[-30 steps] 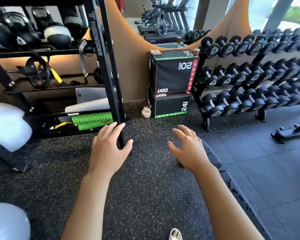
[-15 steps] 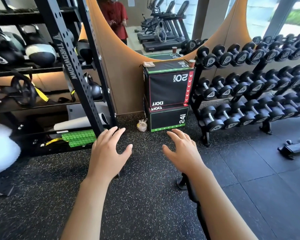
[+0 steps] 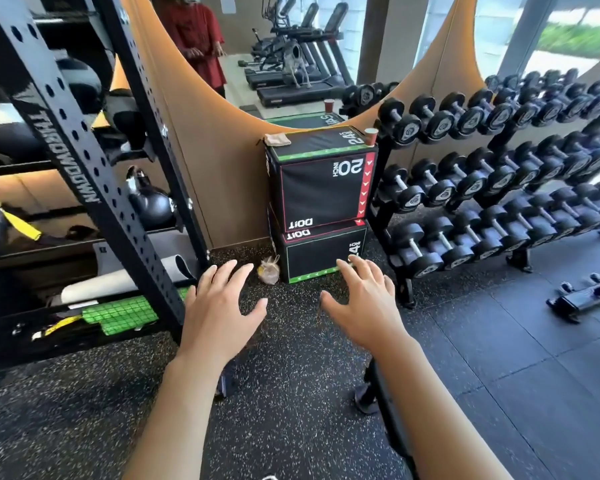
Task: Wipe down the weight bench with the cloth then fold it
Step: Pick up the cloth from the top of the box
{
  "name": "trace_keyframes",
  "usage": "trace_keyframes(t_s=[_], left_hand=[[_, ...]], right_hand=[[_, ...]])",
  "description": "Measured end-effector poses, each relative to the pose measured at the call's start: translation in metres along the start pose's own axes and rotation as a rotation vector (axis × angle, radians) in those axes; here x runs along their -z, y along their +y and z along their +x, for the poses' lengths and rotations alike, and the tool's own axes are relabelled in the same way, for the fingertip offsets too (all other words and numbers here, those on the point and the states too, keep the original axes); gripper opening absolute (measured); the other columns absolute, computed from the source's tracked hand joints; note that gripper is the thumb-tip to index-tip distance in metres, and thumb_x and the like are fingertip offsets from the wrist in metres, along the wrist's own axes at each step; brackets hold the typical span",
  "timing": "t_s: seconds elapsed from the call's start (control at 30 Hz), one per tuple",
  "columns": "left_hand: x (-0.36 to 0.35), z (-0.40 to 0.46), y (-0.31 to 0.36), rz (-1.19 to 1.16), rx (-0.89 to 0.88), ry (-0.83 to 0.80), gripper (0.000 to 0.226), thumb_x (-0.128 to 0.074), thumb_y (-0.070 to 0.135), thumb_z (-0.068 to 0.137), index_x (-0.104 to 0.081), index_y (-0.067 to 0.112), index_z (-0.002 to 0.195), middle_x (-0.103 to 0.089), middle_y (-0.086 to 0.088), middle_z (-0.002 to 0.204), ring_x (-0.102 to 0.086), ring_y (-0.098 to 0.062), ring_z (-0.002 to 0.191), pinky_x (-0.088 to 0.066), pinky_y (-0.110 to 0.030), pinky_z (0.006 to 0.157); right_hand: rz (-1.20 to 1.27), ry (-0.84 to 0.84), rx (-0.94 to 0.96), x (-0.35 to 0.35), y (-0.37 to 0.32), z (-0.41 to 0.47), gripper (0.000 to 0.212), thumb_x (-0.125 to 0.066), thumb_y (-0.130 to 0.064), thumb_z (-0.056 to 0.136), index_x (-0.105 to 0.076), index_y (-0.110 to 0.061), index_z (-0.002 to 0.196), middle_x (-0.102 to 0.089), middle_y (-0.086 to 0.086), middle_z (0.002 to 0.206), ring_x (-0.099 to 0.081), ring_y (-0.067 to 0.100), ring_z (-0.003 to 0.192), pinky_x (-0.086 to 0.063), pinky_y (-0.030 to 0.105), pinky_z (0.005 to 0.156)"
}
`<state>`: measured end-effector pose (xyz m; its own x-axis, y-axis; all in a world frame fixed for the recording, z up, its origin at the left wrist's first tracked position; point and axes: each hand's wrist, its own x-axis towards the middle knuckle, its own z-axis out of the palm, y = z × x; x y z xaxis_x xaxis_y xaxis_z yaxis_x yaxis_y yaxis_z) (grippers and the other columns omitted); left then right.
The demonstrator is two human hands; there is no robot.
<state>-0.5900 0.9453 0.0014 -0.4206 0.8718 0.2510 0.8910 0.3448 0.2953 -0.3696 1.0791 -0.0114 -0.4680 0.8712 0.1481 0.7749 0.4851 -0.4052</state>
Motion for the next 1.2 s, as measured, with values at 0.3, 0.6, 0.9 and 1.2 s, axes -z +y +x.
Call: trace_keyframes(t_s=[0.3, 0.6, 0.9, 1.2], left_hand=[[-0.011, 0.131, -0.056, -0.070, -0.055, -0.002, 0.068, -0.047, 0.062, 0.091, -0.042, 0.035, 0.153, -0.041, 0.008, 0.160, -0.031, -0.021, 0.151, -0.032, -0.056, 0.120], [-0.036, 0.225, -0.073, -0.142, -0.096, 0.065, 0.061, -0.055, 0.054, 0.089, -0.053, 0.030, 0.146, -0.051, 0.005, 0.152, -0.041, -0.023, 0.144, -0.038, -0.053, 0.116], [-0.074, 0.342, -0.043, -0.103, -0.066, 0.095, 0.059, -0.066, 0.048, 0.091, -0.052, 0.032, 0.147, -0.050, 0.005, 0.154, -0.039, -0.023, 0.145, -0.036, -0.052, 0.118], [-0.097, 0.446, 0.002, -0.080, -0.025, 0.119, 0.063, -0.055, 0.054, 0.088, -0.053, 0.031, 0.146, -0.052, 0.004, 0.152, -0.042, -0.022, 0.143, -0.039, -0.053, 0.116]], right_hand=[[-0.008, 0.018, -0.069, -0.032, -0.046, 0.115, 0.078, -0.045, -0.067, 0.090, -0.031, -0.029, 0.157, -0.024, -0.001, 0.165, -0.015, 0.022, 0.153, -0.020, 0.055, 0.122], [-0.015, 0.031, -0.063, -0.040, -0.038, 0.204, 0.073, -0.047, -0.063, 0.091, -0.036, -0.028, 0.154, -0.028, -0.003, 0.163, -0.019, 0.019, 0.151, -0.024, 0.048, 0.121], [0.015, 0.024, 0.007, -0.043, 0.010, 0.333, 0.072, -0.047, -0.063, 0.091, -0.036, -0.030, 0.154, -0.026, -0.004, 0.164, -0.017, 0.019, 0.152, -0.022, 0.050, 0.122], [0.106, -0.004, 0.050, -0.031, 0.071, 0.455, 0.069, -0.048, -0.061, 0.093, -0.038, -0.029, 0.154, -0.029, -0.006, 0.163, -0.021, 0.018, 0.151, -0.024, 0.050, 0.121]])
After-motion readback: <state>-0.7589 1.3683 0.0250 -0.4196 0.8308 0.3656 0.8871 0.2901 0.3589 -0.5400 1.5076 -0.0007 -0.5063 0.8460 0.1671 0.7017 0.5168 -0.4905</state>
